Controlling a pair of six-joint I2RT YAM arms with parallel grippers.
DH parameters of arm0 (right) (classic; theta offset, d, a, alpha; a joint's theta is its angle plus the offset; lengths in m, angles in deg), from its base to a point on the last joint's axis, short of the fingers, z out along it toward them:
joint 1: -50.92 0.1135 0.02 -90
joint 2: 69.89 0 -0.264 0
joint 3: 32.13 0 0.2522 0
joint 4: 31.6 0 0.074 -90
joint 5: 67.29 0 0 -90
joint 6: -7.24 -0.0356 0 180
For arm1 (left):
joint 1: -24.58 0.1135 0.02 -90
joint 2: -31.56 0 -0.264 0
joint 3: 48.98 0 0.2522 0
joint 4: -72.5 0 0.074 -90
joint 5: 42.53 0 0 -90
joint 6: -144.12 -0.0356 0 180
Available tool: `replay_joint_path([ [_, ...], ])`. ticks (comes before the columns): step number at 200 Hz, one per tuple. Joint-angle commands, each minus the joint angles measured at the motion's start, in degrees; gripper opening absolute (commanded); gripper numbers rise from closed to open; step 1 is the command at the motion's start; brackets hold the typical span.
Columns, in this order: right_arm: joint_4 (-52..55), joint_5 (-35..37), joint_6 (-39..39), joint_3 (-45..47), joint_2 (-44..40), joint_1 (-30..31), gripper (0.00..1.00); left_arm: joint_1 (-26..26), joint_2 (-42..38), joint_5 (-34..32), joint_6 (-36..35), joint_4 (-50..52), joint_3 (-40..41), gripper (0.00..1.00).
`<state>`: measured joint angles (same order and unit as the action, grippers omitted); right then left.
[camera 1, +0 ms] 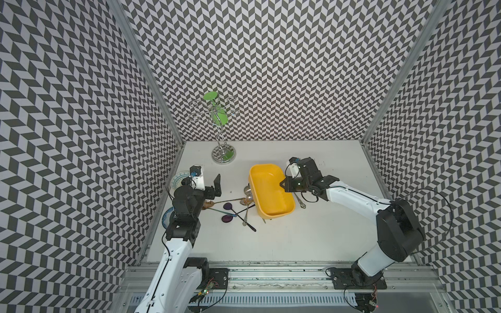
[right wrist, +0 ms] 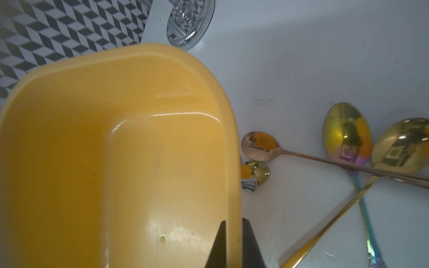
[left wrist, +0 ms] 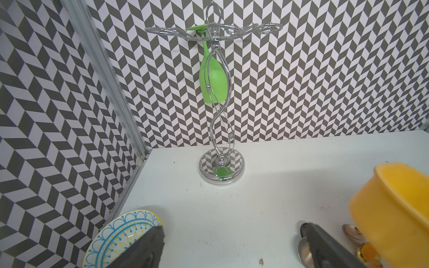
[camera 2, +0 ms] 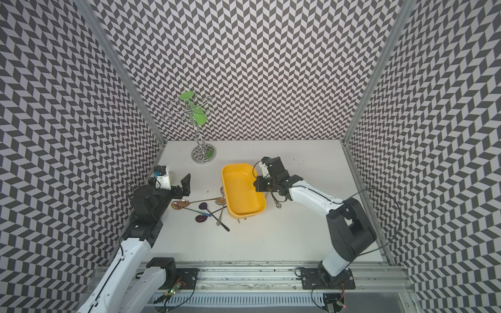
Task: Put the spoon into the storage box
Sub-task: Move the spoon at the center of the board.
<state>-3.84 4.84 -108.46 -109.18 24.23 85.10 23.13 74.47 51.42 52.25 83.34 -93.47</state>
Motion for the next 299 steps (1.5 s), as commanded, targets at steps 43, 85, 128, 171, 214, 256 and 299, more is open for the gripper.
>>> replay_joint_path([
  [43, -1.61, -0.68, 0.54, 0.46, 4.75, 9.62, 0.00, 0.49, 0.15, 0.44, -0.42, -1.04, 0.25, 1.00],
  [85, -0.29, 2.22, -0.15, 0.61, 7.72, 9.68, 0.00, 0.41, 0.15, 0.36, -0.42, -1.04, 0.22, 1.00],
  [128, 0.04, 4.02, -0.28, 2.59, 8.79, 8.02, 0.00, 0.43, 0.15, 0.45, -0.42, -1.04, 0.24, 1.00],
  [171, 0.76, 6.12, 0.45, 4.53, 9.40, 1.47, 0.00, 0.41, 0.06, 0.40, -0.49, -1.04, 0.15, 1.00],
  [214, 2.46, 10.21, 2.97, 2.98, 10.50, -5.39, 0.00, 0.51, -0.03, 0.44, -0.50, -1.00, 0.14, 1.00],
  [256, 4.91, 13.81, 5.92, -2.36, 13.54, -10.69, 0.00, 0.58, -0.29, 0.18, -0.50, -0.87, 0.05, 1.00],
  [299, 8.76, 18.98, 8.91, -7.33, 13.52, -12.20, 0.00, 0.62, -0.15, 0.19, -0.50, -0.95, 0.00, 1.00],
])
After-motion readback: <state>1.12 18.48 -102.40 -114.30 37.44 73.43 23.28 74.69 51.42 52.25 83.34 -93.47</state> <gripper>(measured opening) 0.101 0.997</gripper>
